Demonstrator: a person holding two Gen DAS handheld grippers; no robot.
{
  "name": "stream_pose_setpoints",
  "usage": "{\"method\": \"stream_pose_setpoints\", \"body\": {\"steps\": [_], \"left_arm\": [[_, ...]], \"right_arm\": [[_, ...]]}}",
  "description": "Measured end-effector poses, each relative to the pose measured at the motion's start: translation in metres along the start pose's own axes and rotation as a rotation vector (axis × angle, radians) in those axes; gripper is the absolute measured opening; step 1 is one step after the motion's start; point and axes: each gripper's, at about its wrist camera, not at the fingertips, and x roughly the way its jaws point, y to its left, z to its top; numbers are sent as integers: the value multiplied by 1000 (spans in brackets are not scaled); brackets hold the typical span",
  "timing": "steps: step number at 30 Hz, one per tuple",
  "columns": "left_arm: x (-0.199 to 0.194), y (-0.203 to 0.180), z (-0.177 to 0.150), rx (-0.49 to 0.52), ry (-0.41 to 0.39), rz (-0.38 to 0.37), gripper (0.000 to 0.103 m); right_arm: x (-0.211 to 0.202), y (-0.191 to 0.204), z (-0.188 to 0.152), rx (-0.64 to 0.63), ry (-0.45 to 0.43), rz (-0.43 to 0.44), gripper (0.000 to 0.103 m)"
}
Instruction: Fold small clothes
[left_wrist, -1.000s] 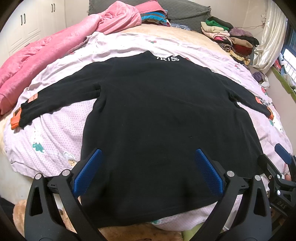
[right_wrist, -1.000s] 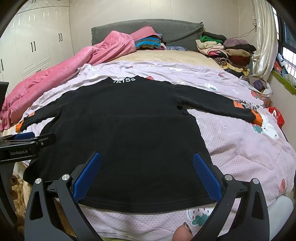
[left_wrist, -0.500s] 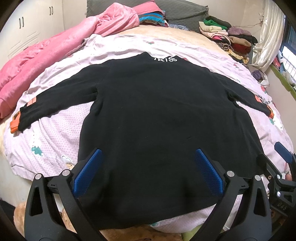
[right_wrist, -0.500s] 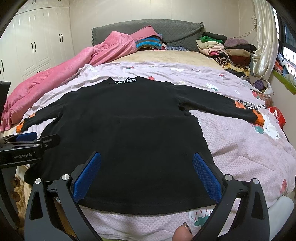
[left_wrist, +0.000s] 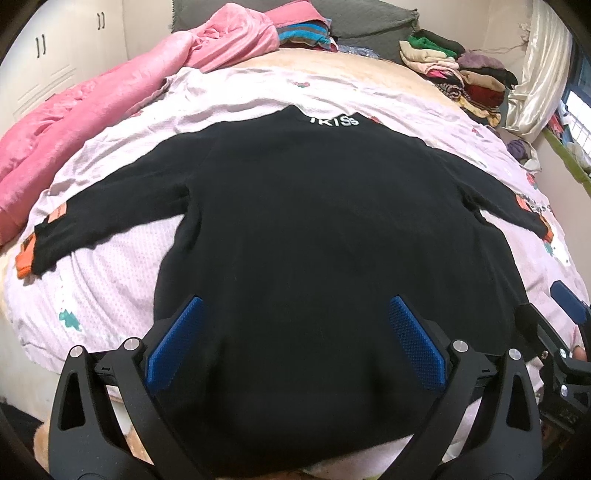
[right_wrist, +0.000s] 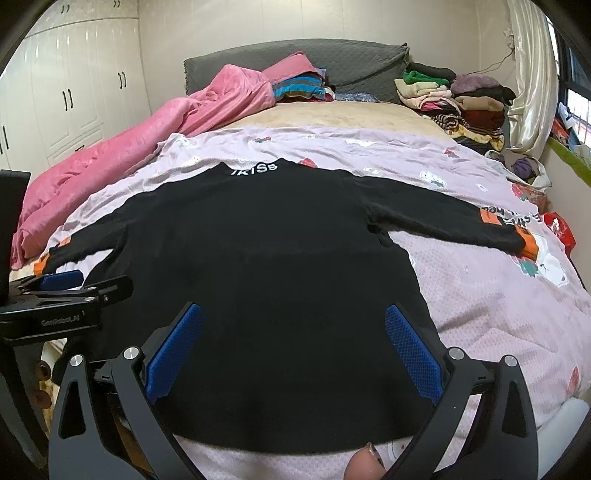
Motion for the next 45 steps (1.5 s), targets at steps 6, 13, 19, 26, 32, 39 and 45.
{"method": "stream_pose_setpoints", "body": {"steps": [6,13,19,26,32,39,45], "left_arm": [[7,4,17,-13,6,-5,94],[16,7,42,-30,3,-22,94],[24,4,61,-23,-2,-20,94],[36,-6,80,-1,5,-14,94],[46,-19,95,10,6,-34,94],[56,-39,109,40,-2,-58,94],[72,-56,118,70,28,-94,94]], "right_arm": [[11,-1,15,11,-3,1,99],[22,-13,37,42,-11,-1,99],[30,-26,58,67,-42,-26,99],[44,-47,74,111,-51,-72,99],[53,-70,84,162,-61,-112,99],[64,-110,87,231,-54,-168,99],[74,-149,85,306,-24,-212,99]]}}
